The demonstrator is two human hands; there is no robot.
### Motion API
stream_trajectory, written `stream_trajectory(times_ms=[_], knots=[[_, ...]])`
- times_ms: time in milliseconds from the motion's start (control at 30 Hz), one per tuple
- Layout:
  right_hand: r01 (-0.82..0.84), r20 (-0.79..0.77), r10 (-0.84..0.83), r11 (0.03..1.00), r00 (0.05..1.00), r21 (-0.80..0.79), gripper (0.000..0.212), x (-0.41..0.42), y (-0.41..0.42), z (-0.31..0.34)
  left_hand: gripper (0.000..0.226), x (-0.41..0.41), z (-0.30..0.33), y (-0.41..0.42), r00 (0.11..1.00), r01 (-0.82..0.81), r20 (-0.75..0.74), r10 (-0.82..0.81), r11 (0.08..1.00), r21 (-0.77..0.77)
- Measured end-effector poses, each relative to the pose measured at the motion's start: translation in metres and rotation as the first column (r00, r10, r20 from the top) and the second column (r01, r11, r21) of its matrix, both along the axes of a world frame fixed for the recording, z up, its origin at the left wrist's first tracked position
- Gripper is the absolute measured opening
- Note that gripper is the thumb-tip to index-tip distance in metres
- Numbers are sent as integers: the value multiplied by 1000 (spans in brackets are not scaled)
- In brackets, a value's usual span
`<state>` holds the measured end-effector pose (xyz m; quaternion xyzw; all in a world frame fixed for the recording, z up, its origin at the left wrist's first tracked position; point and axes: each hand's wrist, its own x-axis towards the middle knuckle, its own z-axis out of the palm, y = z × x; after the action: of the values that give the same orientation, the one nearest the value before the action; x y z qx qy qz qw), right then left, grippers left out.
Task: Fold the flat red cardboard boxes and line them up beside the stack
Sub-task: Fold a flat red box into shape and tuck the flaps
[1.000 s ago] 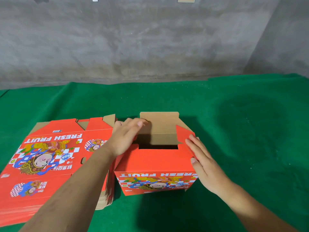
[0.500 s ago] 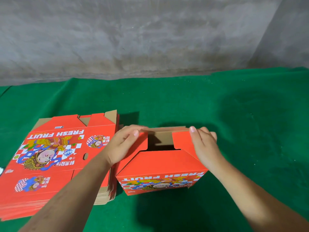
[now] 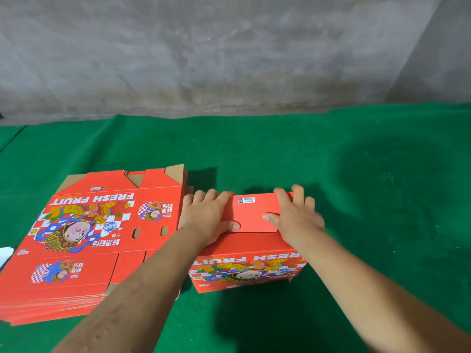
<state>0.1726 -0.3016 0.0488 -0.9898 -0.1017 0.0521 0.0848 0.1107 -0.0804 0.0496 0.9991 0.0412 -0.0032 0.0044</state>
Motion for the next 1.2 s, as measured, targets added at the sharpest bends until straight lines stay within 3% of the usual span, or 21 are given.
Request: stream_trajectory(times_ms=[167, 267, 300, 367, 400, 467, 533, 600, 667, 733, 767, 833, 867, 900, 933, 967, 1033, 1100, 1133, 1200], knots=[[-43, -26, 42, 997, 999, -69, 74, 4, 3, 1, 88, 4, 6, 4, 998, -14, -56, 10, 998, -67], [-96, -194, 118, 988, 974, 119, 82, 9, -13, 9, 88, 3, 17, 11, 996, -65, -80, 39, 933, -354], [-64, -246, 118, 974, 962, 219, 83, 9, -20, 13, 83, 1, 19, 16, 996, -81, -76, 48, 843, -531], [-1, -303, 116, 935, 946, 355, 79, 9, -32, 16, 55, -9, 19, 18, 994, -76, -25, 104, 518, -852], [11, -308, 122, 918, 944, 396, 74, 7, -36, 16, 38, -14, 17, 16, 983, -47, 26, 184, 379, -924], [51, -270, 98, 866, 958, 498, 59, 2, -40, 10, 31, -23, 14, 15, 900, -43, 76, 429, 259, -965], [207, -299, -18, 759, 954, 617, 60, -6, -41, 5, 53, -37, 10, 13, 835, -219, -78, 545, 199, -955], [370, -420, -95, 670, 902, 643, 49, -17, -40, 4, 83, -51, 5, 10, 803, -383, -297, 516, 66, -921], [413, -447, -114, 629, 887, 659, 38, -23, -41, 4, 96, -62, 10, 6, 802, -400, -332, 496, 35, -916], [432, -460, -98, 559, 882, 708, 47, -26, -44, 15, 86, -69, 26, -4, 790, -331, -291, 539, -23, -943], [472, -501, -82, 492, 862, 731, 52, -24, -46, 21, 70, -69, 32, -7, 786, -271, -254, 564, -55, -961], [566, -590, 37, 241, 806, 788, 64, -21, -53, 31, 26, -73, 31, -10, 769, -60, -89, 633, -67, -996], [593, -606, 124, 126, 786, 795, 69, -17, -60, 34, 18, -75, 26, -11, 770, 70, 5, 638, -78, -995], [621, -623, 196, 78, 757, 780, 70, -14, -68, 37, 34, -80, 20, -11, 795, 175, 89, 600, -86, -981], [648, -646, 257, 88, 719, 757, 69, -12, -74, 39, 57, -82, 15, -13, 829, 229, 116, 547, -143, -963], [661, -668, 296, 140, 682, 737, 65, -12, -80, 37, 74, -81, 7, -11, 866, 187, 53, 497, -224, -957], [614, -680, 259, 297, 686, 731, 46, -16, -84, 22, 75, -75, -11, -8, 916, -16, -133, 378, -298, -954], [445, -550, 136, 447, 824, 776, 29, -23, -83, 1, 56, -74, -27, -7, 953, -151, -210, 219, -259, -954], [377, -474, 103, 471, 875, 798, 25, -28, -83, -9, 56, -76, -38, -6, 967, -146, -187, 175, -223, -964], [331, -404, 117, 394, 907, 857, 37, -35, -88, -27, 72, -81, -54, -2, 985, -55, -81, 152, -167, -984]])
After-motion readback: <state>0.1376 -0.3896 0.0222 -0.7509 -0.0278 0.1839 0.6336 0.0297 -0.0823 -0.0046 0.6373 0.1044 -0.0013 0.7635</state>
